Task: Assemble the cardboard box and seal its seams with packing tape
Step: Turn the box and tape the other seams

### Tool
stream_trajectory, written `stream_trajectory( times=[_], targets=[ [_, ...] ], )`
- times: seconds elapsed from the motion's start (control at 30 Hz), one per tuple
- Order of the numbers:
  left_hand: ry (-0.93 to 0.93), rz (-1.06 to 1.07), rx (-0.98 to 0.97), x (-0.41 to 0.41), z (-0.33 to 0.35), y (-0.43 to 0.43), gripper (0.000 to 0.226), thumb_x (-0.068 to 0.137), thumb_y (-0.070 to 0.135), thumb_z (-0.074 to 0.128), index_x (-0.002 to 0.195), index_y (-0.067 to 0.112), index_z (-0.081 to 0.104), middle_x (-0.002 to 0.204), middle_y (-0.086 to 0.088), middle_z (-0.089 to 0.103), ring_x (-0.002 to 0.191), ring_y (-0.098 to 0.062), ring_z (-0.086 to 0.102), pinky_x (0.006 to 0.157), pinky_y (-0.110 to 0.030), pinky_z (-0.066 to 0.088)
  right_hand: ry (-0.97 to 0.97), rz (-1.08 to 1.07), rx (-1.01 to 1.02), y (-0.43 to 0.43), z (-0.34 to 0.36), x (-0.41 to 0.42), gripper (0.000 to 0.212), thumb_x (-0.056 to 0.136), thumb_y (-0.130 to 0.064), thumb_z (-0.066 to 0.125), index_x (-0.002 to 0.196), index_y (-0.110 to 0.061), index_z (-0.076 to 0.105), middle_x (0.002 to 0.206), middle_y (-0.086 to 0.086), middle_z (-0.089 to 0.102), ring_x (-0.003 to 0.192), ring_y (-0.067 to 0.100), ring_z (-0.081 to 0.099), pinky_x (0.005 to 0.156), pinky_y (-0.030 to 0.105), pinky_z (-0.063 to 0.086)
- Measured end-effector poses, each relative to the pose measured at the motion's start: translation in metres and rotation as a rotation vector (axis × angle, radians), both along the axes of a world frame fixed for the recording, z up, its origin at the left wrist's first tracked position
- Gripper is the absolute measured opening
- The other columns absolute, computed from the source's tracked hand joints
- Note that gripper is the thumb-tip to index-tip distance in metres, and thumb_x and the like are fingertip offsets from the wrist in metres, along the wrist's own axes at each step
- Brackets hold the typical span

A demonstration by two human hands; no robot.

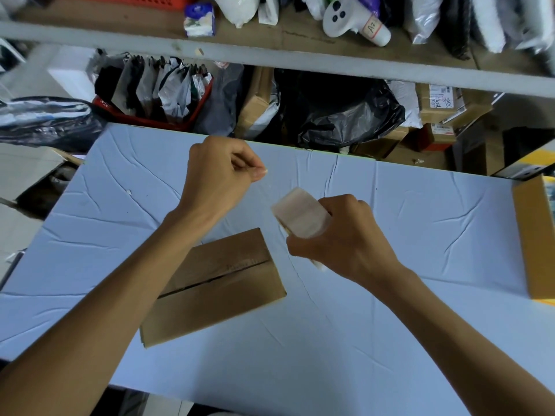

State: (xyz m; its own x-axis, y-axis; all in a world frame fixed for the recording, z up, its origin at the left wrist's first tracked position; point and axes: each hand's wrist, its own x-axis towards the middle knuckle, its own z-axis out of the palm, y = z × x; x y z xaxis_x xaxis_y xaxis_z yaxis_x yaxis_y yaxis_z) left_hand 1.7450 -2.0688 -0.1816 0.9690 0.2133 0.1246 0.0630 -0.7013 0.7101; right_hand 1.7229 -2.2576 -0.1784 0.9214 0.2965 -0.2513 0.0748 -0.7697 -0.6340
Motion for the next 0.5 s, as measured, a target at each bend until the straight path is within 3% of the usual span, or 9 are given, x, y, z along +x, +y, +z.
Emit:
stream_trajectory(
  times=[0.13, 0.3, 0.43, 0.5],
  targets=[
    [0.003, 0.01, 0.026, 0.002, 0.001, -0.002, 0.009, 0.076, 0.015, 0.079, 0.071, 0.017, 0.07, 0.064, 0.01, 0.062, 0.058, 0.008, 0.058, 0.057, 0.0, 0.041, 0.013, 0.025, -0.064, 0.0, -0.005, -0.001, 0.043, 0.063, -0.039, 0.083, 0.087, -0.016, 0.054, 0.075, -0.005, 0.05, 0.061, 0.012, 0.052, 0.046, 0.018, 0.034],
    [-0.012, -0.03, 0.053, 0.002, 0.009, 0.002, 0.006, 0.076, 0.011, 0.077, 0.075, 0.012, 0.072, 0.067, 0.009, 0.062, 0.058, 0.006, 0.057, 0.059, 0.003, 0.041, 0.052, -0.001, -0.157, 0.0, -0.009, 0.002, 0.066, 0.068, -0.048, 0.079, 0.117, -0.013, 0.053, 0.098, -0.002, 0.05, 0.085, 0.018, 0.054, 0.063, 0.026, 0.041],
    [-0.051, -0.004, 0.037, -0.001, 0.017, 0.007, 0.011, 0.075, 0.005, 0.075, 0.072, 0.014, 0.07, 0.065, 0.01, 0.063, 0.058, 0.005, 0.059, 0.061, -0.011, 0.048, 0.193, -0.02, -0.234, 0.002, -0.012, 0.009, 0.064, 0.066, -0.064, 0.073, 0.1, -0.015, 0.049, 0.092, 0.001, 0.056, 0.083, 0.023, 0.059, 0.066, 0.031, 0.045],
    [-0.038, -0.035, 0.046, -0.002, 0.019, 0.008, 0.009, 0.076, 0.003, 0.074, 0.074, 0.012, 0.07, 0.067, 0.007, 0.066, 0.061, 0.004, 0.06, 0.062, -0.01, 0.048, 0.269, -0.016, -0.213, 0.002, -0.011, 0.01, 0.065, 0.064, -0.067, 0.073, 0.093, -0.015, 0.047, 0.082, 0.001, 0.057, 0.078, 0.021, 0.061, 0.06, 0.027, 0.045]
  ],
)
